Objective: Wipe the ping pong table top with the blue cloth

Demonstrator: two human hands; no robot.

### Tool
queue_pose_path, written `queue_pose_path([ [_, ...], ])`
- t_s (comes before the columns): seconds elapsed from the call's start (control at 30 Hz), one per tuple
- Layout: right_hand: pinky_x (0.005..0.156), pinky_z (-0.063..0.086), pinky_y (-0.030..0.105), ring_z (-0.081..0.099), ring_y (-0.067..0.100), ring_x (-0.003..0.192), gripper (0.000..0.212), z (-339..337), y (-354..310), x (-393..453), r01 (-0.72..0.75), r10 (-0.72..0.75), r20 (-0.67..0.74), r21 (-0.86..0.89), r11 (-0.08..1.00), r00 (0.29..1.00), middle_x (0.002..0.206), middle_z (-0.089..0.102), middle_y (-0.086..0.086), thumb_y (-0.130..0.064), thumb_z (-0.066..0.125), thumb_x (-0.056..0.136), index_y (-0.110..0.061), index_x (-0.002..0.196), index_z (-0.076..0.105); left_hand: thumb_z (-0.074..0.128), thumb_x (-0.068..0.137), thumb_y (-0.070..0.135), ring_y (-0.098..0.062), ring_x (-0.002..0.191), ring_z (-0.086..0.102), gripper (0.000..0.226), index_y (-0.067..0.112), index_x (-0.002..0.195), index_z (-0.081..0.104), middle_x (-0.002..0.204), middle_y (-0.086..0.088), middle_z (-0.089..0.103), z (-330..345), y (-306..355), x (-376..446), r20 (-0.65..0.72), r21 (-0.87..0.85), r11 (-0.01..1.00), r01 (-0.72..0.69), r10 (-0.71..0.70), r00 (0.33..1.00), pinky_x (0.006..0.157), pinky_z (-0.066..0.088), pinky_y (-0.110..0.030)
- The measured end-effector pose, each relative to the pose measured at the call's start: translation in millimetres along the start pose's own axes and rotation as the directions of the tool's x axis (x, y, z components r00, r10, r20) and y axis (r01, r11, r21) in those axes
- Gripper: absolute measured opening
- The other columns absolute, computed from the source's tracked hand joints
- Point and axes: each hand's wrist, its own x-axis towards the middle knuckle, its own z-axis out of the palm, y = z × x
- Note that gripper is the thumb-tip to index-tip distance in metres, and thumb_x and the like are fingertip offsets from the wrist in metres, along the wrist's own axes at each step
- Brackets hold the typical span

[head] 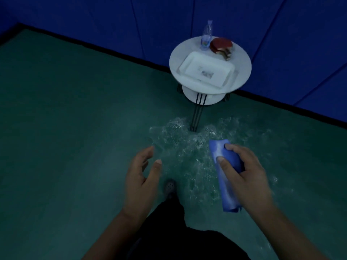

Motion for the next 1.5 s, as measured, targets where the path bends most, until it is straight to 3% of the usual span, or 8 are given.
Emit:
queue_pose_path([
  [0.43, 0.085, 0.034, -0.001, 0.051, -0.017, 0.103, 0.031, 35.6, -41.2, 259.3, -0.092, 0.082, -0.197, -0.046, 0.995, 0.977, 0.119, 0.055, -0.025, -0.022, 0.076, 0.086, -0.023, 0.115, 0.068, 0.057, 0.086, 0.049, -0.008, 0.121, 0.058, 0.038, 0.036, 0.121, 0.06, 0.124, 0.017, 0.063, 91.6, 29.6, 299.1, 0.249, -0.008, 0.996, -0.085, 0.084, 0.965, 0.103, 0.045, -0.025],
  [0.6, 0.097, 0.044, 0.026, 0.057, 0.011, 0.113, 0.033, 41.3, -33.5, 371.5, -0.146, 0.143, -0.18, -0.006, 0.989, 0.973, 0.125, 0.059, -0.007, -0.019, 0.075, 0.087, -0.017, 0.119, 0.068, 0.058, 0.087, 0.045, -0.011, 0.121, 0.058, 0.04, 0.032, 0.125, 0.059, 0.127, 0.011, 0.063, 150.4, 30.9, 392.5, 0.272, 0.014, 0.994, -0.108, 0.1, 0.957, 0.102, 0.041, -0.018],
  [0.7, 0.095, 0.045, 0.03, 0.056, 0.01, 0.113, 0.033, 38.1, -33.5, 434.0, -0.178, 0.18, -0.143, 0.029, 0.984, 0.973, 0.125, 0.057, -0.016, -0.021, 0.073, 0.089, -0.02, 0.121, 0.066, 0.058, 0.088, 0.047, -0.013, 0.122, 0.058, 0.042, 0.03, 0.126, 0.06, 0.128, 0.011, 0.062, 180.8, 38.0, 445.7, 0.29, 0.037, 0.993, -0.114, 0.099, 0.952, 0.103, 0.042, -0.02],
  [0.87, 0.092, 0.043, 0.026, 0.055, 0.008, 0.109, 0.032, 36.8, -25.3, 527.4, -0.228, 0.227, -0.123, 0.004, 0.974, 0.966, 0.122, 0.057, -0.013, -0.022, 0.072, 0.089, -0.019, 0.121, 0.066, 0.058, 0.088, 0.044, -0.016, 0.121, 0.058, 0.042, 0.025, 0.125, 0.06, 0.125, 0.011, 0.063, 224.5, 49.5, 528.3, 0.334, 0.049, 0.996, -0.07, 0.05, 0.941, 0.103, 0.044, -0.027],
  [1.0, 0.085, 0.038, 0.005, 0.054, -0.001, 0.104, 0.031, 52.2, -2.0, 588.7, -0.286, 0.281, -0.146, -0.012, 0.958, 0.949, 0.118, 0.053, -0.028, -0.026, 0.073, 0.089, -0.024, 0.119, 0.066, 0.059, 0.089, 0.04, -0.023, 0.123, 0.057, 0.043, 0.02, 0.127, 0.06, 0.128, 0.008, 0.063, 252.3, 43.7, 590.9, 0.377, 0.05, 0.997, -0.053, 0.03, 0.926, 0.106, 0.044, -0.04],
  [1.17, 0.085, 0.029, -0.002, 0.052, -0.001, 0.099, 0.032, 100.4, 46.5, 652.5, -0.35, 0.324, -0.194, -0.117, 0.929, 0.926, 0.121, 0.058, -0.007, -0.027, 0.075, 0.088, -0.023, 0.118, 0.066, 0.059, 0.09, 0.036, -0.017, 0.131, 0.052, 0.042, 0.025, 0.13, 0.059, 0.138, 0.011, 0.058, 286.9, 14.3, 661.1, 0.465, 0.051, 0.999, 0.001, -0.024, 0.885, 0.109, 0.041, -0.036],
  [1.33, 0.091, 0.033, 0.016, 0.058, 0.03, 0.11, 0.037, 152.7, 109.7, 706.3, -0.453, 0.435, -0.132, -0.194, 0.87, 0.891, 0.129, 0.056, 0.013, -0.019, 0.069, 0.093, -0.01, 0.127, 0.062, 0.061, 0.088, 0.033, -0.012, 0.131, 0.052, 0.039, 0.022, 0.125, 0.059, 0.135, 0.005, 0.059, 307.2, -9.2, 700.1, 0.518, 0.077, 0.994, 0.073, -0.102, 0.849, 0.11, 0.04, -0.035],
  [1.5, 0.1, 0.038, 0.031, 0.054, 0.035, 0.117, 0.042, 190.4, 171.6, 747.8, -0.557, 0.546, -0.11, -0.173, 0.812, 0.83, 0.137, 0.047, 0.017, -0.029, 0.054, 0.102, -0.005, 0.136, 0.053, 0.061, 0.088, 0.036, -0.014, 0.132, 0.051, 0.04, 0.029, 0.128, 0.056, 0.137, 0.004, 0.059, 308.8, -24.7, 718.9, 0.54, 0.166, 0.983, 0.08, -0.158, 0.827, 0.111, 0.039, -0.039],
])
